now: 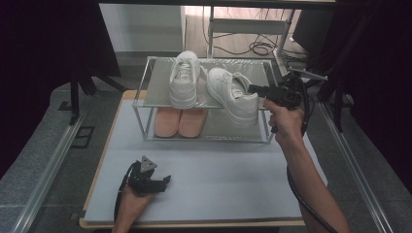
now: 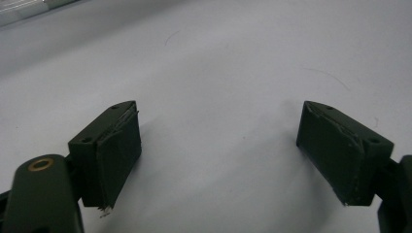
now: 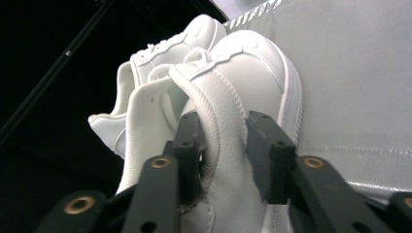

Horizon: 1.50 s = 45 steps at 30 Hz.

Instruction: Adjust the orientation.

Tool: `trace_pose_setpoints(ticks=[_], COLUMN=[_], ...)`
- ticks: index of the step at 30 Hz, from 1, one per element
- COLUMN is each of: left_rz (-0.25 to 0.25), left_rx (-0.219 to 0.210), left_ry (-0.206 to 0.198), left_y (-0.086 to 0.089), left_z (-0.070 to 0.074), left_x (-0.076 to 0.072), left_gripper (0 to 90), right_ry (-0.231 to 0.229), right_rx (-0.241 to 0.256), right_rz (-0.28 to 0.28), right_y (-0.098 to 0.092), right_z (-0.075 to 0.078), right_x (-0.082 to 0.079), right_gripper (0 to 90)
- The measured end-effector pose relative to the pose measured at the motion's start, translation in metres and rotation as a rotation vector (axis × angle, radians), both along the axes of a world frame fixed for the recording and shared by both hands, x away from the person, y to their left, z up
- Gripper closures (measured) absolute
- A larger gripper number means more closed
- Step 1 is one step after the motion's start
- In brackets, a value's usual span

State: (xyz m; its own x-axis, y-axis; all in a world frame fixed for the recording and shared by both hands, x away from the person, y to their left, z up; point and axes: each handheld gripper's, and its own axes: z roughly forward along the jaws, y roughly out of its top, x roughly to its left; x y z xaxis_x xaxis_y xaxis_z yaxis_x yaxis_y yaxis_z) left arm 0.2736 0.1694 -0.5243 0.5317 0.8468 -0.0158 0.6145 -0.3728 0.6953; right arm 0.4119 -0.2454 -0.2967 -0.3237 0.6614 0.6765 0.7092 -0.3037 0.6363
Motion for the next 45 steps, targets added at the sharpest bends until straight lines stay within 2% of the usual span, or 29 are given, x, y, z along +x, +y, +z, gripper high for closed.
trace_pose_setpoints(ticks=[5,8,12,18,26,28,34,39,42,45], left_rz=[0.000,0.000,0.000,0.000,0.001,0.001,0.002,0.002,0.002,0.002], left_rx=[0.000,0.000,0.001,0.000,-0.002,-0.002,-0.002,-0.003,-0.002,-0.002], left_ry=[0.001,0.000,0.000,-0.001,-0.002,-0.002,-0.004,-0.004,-0.004,-0.003], left_y=[0.000,0.000,0.000,0.000,0.000,0.000,0.000,0.000,0.000,0.000], left_z=[0.000,0.000,0.000,0.000,0.000,0.000,0.000,0.000,0.000,0.000], left_x=[0.000,0.000,0.000,0.000,0.000,0.000,0.000,0.000,0.000,0.000], left_gripper=[16.3,16.3,16.3,16.3,16.3,16.3,16.3,16.3,16.3,16.3], right_ry=[-0.001,-0.022,-0.046,-0.068,-0.110,-0.111,-0.103,-0.146,-0.169,-0.172], right_rx=[0.062,0.082,0.063,0.081,0.030,0.028,0.035,0.007,0.017,0.035], right_rz=[0.050,0.064,0.068,0.054,0.038,0.047,0.075,0.090,0.097,0.115], right_y=[-0.012,-0.019,-0.027,-0.043,-0.052,-0.052,-0.048,-0.044,-0.042,-0.041], right_z=[0.002,0.004,0.006,0.001,-0.012,-0.017,-0.036,-0.049,-0.055,-0.059], right_x=[0.000,-0.004,-0.010,-0.022,-0.043,-0.047,-0.058,-0.065,-0.070,-0.074], right_gripper=[55.5,53.5,50.5,51.5,53.8,56.0,70.6,82.1,89.0,89.9])
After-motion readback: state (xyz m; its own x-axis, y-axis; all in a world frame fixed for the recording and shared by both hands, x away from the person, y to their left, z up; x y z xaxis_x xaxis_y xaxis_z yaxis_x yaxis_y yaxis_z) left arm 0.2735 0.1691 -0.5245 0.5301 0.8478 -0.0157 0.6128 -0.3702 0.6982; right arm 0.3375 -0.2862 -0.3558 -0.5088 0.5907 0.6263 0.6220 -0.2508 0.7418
